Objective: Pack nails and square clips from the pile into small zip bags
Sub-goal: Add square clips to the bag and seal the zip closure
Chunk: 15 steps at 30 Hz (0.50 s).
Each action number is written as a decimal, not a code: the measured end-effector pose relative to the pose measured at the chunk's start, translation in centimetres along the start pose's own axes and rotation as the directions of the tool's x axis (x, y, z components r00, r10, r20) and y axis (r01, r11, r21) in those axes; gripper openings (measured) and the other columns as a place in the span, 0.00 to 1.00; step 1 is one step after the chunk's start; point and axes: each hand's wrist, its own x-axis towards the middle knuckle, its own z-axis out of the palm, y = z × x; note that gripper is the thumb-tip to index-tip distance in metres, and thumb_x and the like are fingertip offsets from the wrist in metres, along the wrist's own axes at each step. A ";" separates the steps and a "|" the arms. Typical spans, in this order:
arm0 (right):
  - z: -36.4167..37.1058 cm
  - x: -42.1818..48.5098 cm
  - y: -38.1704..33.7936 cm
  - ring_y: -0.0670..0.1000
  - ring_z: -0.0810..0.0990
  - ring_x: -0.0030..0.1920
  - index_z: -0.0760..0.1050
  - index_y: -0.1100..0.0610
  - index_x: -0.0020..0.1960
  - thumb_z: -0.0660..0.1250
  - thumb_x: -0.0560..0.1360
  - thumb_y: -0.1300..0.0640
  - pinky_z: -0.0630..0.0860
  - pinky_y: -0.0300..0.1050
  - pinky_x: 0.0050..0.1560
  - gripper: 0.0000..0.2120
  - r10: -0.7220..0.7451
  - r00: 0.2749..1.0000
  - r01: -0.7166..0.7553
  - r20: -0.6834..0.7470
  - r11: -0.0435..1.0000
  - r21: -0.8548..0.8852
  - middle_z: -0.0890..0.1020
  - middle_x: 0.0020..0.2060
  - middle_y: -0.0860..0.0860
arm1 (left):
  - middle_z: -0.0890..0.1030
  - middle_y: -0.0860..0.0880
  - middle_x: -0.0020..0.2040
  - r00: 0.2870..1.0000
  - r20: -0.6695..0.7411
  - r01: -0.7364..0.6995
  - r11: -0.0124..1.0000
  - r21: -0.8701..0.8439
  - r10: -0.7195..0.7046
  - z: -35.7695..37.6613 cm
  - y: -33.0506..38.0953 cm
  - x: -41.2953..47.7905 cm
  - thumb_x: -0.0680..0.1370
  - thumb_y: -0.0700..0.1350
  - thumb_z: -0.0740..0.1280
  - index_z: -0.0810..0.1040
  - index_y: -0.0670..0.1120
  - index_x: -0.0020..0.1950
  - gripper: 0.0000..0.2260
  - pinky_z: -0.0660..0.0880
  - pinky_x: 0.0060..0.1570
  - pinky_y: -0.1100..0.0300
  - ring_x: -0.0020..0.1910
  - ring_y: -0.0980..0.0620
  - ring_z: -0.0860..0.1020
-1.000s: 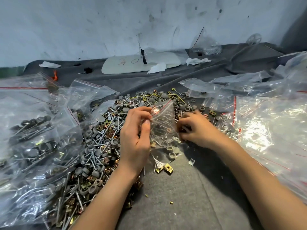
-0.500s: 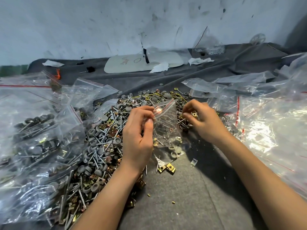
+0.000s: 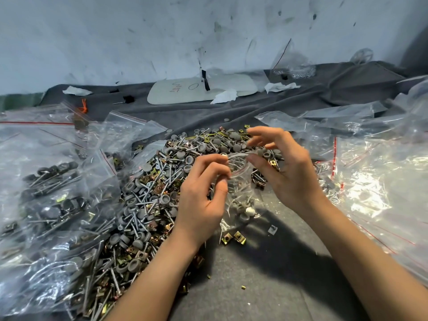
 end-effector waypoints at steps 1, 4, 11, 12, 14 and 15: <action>0.0 0.0 0.1 0.52 0.79 0.51 0.73 0.64 0.62 0.69 0.74 0.64 0.73 0.39 0.55 0.18 0.012 1.000 -0.011 -0.014 1.000 0.008 0.80 0.49 0.54 | 0.77 0.46 0.53 1.000 -0.004 0.005 1.000 -0.002 -0.005 0.0 0.0 0.0 0.74 0.34 0.62 0.77 0.39 0.45 0.05 0.69 0.52 0.72 0.53 0.59 0.75; -0.1 0.1 0.5 0.48 0.79 0.49 0.72 0.62 0.63 0.68 0.75 0.63 0.72 0.33 0.52 0.17 0.101 0.989 -0.094 -0.107 0.993 0.069 0.80 0.48 0.53 | 0.77 0.46 0.53 0.999 -0.027 0.018 1.000 -0.009 -0.018 -0.1 0.0 0.0 0.75 0.34 0.62 0.77 0.39 0.45 0.05 0.71 0.52 0.69 0.53 0.59 0.75; 0.7 -0.9 3.3 0.50 0.78 0.50 0.80 0.59 0.52 0.67 0.74 0.67 0.75 0.46 0.56 0.09 0.458 0.880 -0.420 0.128 0.875 -0.242 0.81 0.48 0.53 | 0.77 0.48 0.51 0.992 -0.112 0.045 0.997 -0.070 -0.053 -0.2 0.5 0.2 0.75 0.35 0.60 0.74 0.44 0.46 0.06 0.72 0.52 0.68 0.52 0.62 0.74; 0.9 -1.1 3.5 0.52 0.78 0.51 0.81 0.59 0.51 0.67 0.74 0.66 0.73 0.46 0.57 0.08 0.478 0.853 -0.409 0.207 0.861 -0.302 0.81 0.49 0.54 | 0.77 0.48 0.51 0.991 -0.123 0.049 0.996 -0.071 -0.057 -0.2 0.5 0.2 0.75 0.35 0.60 0.74 0.44 0.46 0.06 0.72 0.52 0.67 0.53 0.60 0.75; 1.1 -1.2 3.6 0.53 0.77 0.51 0.81 0.58 0.50 0.68 0.74 0.63 0.68 0.43 0.54 0.06 0.491 0.809 -0.384 0.322 0.857 -0.344 0.81 0.48 0.53 | 0.77 0.48 0.51 0.987 -0.146 0.053 0.996 -0.076 -0.064 -0.3 0.4 0.2 0.75 0.35 0.60 0.75 0.44 0.46 0.06 0.73 0.53 0.64 0.53 0.57 0.75; 1.2 -1.2 3.5 0.54 0.76 0.51 0.81 0.57 0.50 0.69 0.74 0.61 0.67 0.43 0.53 0.05 0.495 0.795 -0.378 0.351 0.856 -0.352 0.81 0.48 0.53 | 0.77 0.48 0.51 0.986 -0.155 0.053 0.996 -0.077 -0.064 -0.3 0.4 0.2 0.75 0.35 0.60 0.75 0.44 0.46 0.06 0.74 0.54 0.62 0.53 0.56 0.76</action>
